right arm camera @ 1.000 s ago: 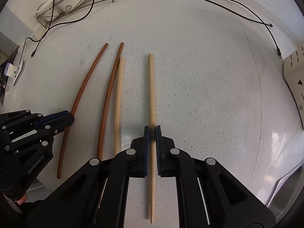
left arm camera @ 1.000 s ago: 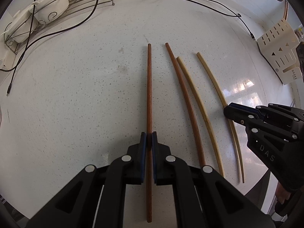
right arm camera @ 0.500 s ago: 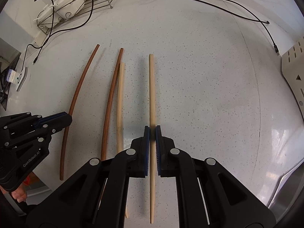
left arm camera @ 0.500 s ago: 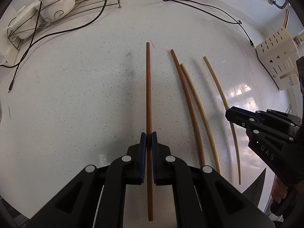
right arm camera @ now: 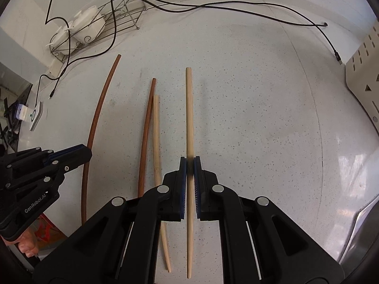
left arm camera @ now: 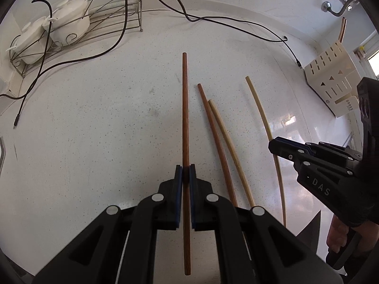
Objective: Organize utensils
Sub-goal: 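Lift both held chopsticks and carry them toward the cream holder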
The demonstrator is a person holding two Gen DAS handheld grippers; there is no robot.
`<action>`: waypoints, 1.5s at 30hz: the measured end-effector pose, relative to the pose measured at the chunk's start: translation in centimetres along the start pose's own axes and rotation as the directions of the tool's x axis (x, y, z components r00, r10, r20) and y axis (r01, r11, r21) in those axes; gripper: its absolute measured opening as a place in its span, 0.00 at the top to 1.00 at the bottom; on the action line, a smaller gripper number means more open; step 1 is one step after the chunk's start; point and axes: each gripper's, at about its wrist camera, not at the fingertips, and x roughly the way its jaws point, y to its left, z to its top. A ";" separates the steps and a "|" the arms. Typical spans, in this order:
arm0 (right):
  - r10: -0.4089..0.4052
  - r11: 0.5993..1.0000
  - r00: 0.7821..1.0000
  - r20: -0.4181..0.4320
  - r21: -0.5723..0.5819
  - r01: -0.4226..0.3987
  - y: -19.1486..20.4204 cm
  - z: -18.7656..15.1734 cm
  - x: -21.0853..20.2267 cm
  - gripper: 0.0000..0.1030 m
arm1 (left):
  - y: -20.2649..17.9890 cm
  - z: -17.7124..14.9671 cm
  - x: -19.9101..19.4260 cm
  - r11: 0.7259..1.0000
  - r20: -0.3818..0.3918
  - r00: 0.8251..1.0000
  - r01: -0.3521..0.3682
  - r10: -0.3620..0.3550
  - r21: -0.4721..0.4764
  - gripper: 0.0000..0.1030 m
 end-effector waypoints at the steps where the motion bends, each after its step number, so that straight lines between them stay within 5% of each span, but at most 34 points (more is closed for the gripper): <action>1: -0.005 1.000 1.000 0.012 0.007 0.005 -0.2 0.1 -0.3 0.95 | -0.2 0.2 -0.2 1.000 0.007 1.000 0.004 -0.004 0.005 0.95; 12: -0.051 0.993 0.986 0.156 0.113 0.033 -4.3 1.1 -5.5 0.95 | -3.3 3.3 -3.0 0.996 0.100 0.994 0.044 -0.052 0.076 0.95; 21: -0.126 0.971 0.950 0.286 0.230 0.060 -9.4 1.0 -11.0 0.95 | -8.5 6.4 -5.2 0.980 0.198 0.969 0.118 -0.149 0.160 0.95; 29: -0.207 0.948 0.898 0.387 0.308 0.086 -13.4 0.7 -16.0 0.95 | -14.6 9.3 -8.3 0.947 0.302 0.920 0.170 -0.252 0.273 0.95; 38: -0.297 0.922 0.822 0.485 0.370 0.115 -16.7 0.6 -21.0 0.95 | -20.7 12.5 -11.7 0.913 0.431 0.835 0.185 -0.341 0.362 0.95; 45: -0.362 0.905 0.760 0.539 0.399 0.148 -19.5 0.6 -24.2 0.95 | -24.7 14.6 -12.9 0.888 0.475 0.791 0.180 -0.387 0.423 0.95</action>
